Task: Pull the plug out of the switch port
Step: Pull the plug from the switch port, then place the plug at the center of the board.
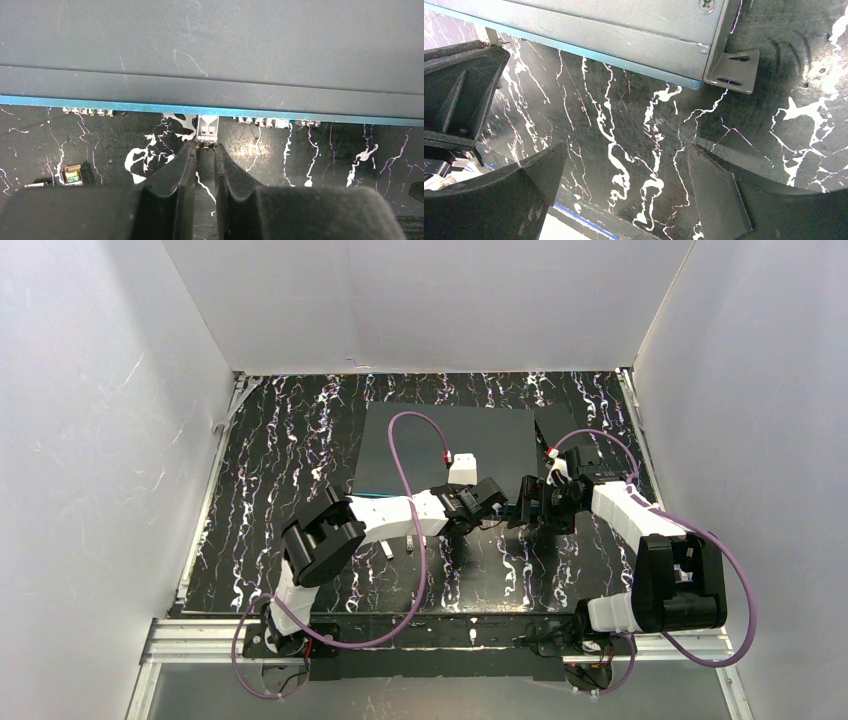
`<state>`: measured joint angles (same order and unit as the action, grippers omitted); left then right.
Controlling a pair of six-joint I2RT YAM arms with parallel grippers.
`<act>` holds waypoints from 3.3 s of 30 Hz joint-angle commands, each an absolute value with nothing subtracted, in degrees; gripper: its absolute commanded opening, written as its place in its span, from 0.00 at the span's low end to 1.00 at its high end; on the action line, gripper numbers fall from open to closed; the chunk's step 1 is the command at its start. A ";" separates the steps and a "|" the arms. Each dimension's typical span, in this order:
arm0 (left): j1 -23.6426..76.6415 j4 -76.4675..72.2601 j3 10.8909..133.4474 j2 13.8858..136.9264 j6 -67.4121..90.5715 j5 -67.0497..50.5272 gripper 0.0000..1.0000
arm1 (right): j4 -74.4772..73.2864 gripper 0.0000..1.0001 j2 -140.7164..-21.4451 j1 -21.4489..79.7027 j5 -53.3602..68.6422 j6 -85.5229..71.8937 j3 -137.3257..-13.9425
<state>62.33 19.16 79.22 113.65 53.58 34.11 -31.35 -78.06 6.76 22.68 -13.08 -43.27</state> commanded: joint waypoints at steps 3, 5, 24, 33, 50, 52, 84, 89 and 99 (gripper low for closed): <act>63.28 28.08 78.31 109.74 54.44 33.82 0.00 | -30.23 1.00 -78.31 6.50 23.51 -12.30 -42.80; 63.36 28.25 78.03 109.47 54.72 33.49 0.00 | -30.23 1.00 -78.31 6.50 23.55 -12.30 -42.80; 63.80 30.58 74.43 105.70 59.88 29.70 0.00 | -30.15 1.00 -78.40 6.51 23.61 -12.39 -42.76; 64.81 31.64 73.50 103.82 60.36 29.34 0.00 | -29.88 1.00 -78.75 6.51 23.88 -12.44 -42.67; 64.26 40.77 75.55 105.26 68.12 31.74 0.00 | -29.97 1.00 -78.84 6.55 23.84 -12.39 -42.63; 63.93 41.49 75.71 105.57 68.75 31.46 0.00 | -29.95 1.00 -78.89 6.54 23.82 -12.39 -42.63; 62.49 44.06 78.24 107.91 68.63 27.73 0.36 | -29.80 1.00 -78.66 6.50 23.76 -12.41 -42.54; 62.50 44.39 78.77 107.67 68.43 28.78 0.44 | -29.80 1.00 -78.77 6.51 23.86 -12.48 -42.67; 62.53 41.78 79.50 106.39 65.46 30.61 0.47 | -29.88 1.00 -78.72 6.50 23.83 -12.66 -42.80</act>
<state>62.74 41.93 77.78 108.33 67.24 27.35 -31.11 -78.37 6.76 22.90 -13.10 -43.22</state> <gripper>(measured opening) 0.465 0.997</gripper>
